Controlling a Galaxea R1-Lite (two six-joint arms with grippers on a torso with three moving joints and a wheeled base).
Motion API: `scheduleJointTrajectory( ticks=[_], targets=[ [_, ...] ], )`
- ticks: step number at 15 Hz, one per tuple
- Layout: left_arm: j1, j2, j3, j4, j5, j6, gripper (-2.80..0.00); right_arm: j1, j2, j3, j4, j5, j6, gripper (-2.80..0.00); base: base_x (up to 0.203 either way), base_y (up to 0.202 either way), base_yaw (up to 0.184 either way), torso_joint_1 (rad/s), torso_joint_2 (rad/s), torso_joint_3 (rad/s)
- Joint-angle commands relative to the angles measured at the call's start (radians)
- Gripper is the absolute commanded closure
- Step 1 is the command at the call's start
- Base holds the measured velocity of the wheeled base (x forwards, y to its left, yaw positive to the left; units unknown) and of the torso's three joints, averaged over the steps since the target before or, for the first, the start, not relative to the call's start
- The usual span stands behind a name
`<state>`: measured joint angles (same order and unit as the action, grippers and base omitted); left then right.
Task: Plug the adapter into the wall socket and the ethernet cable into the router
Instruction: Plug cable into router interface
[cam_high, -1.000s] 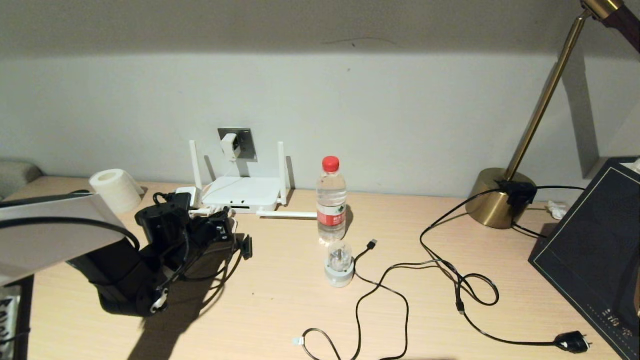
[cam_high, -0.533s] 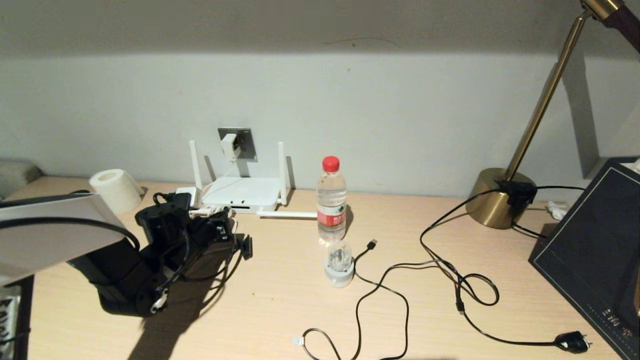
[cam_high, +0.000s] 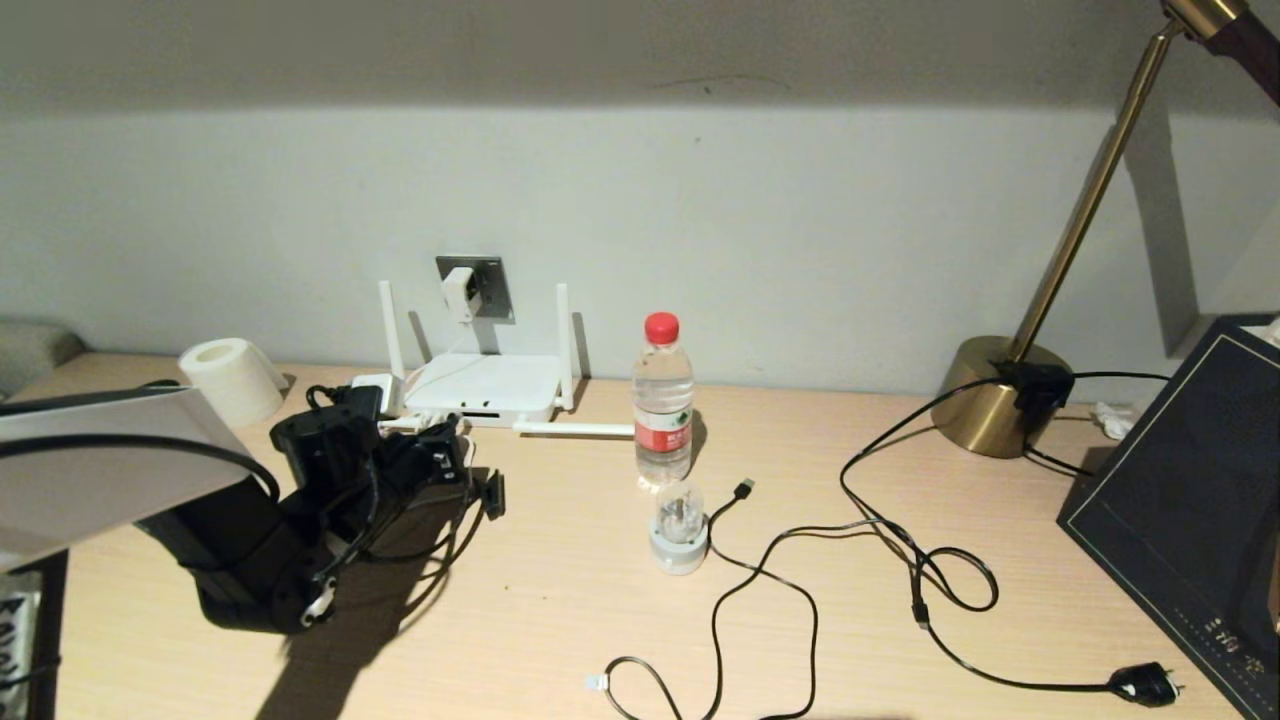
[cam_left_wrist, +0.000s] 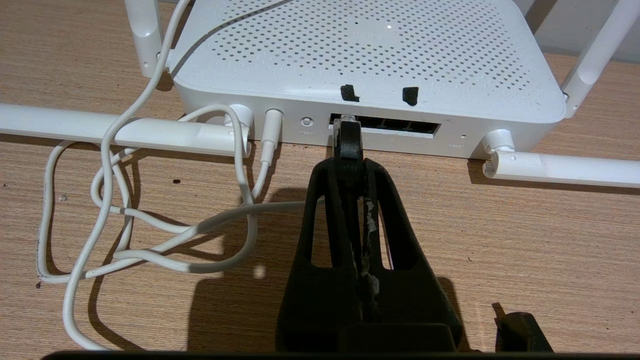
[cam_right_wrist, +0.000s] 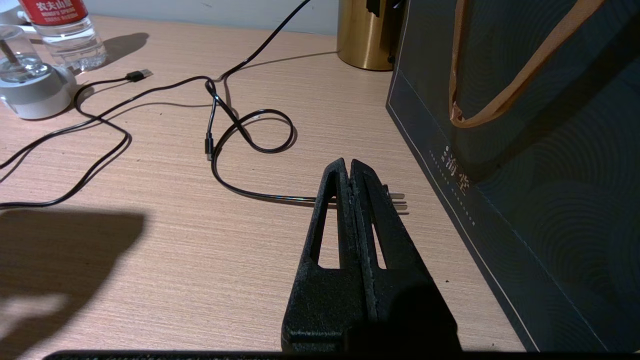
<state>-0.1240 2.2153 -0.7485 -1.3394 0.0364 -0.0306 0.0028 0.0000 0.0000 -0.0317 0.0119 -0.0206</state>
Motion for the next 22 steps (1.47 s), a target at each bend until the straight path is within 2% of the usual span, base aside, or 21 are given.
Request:
scheduleJointTrajectory(
  ticks=[1, 22],
  targets=[
    [0.0, 0.001, -0.002, -0.007, 0.0, 0.0, 0.0, 0.0, 0.0, 0.009, -0.001, 0.0, -0.001, 0.0, 0.0, 0.0, 0.0, 0.0, 0.0, 0.0],
    [0.0, 0.001, -0.011, -0.007, 0.0, -0.002, 0.0, 0.0, 0.0, 0.009, -0.001, 0.002, -0.001, 0.0, 0.0, 0.0, 0.0, 0.0, 0.0, 0.0]
  ],
)
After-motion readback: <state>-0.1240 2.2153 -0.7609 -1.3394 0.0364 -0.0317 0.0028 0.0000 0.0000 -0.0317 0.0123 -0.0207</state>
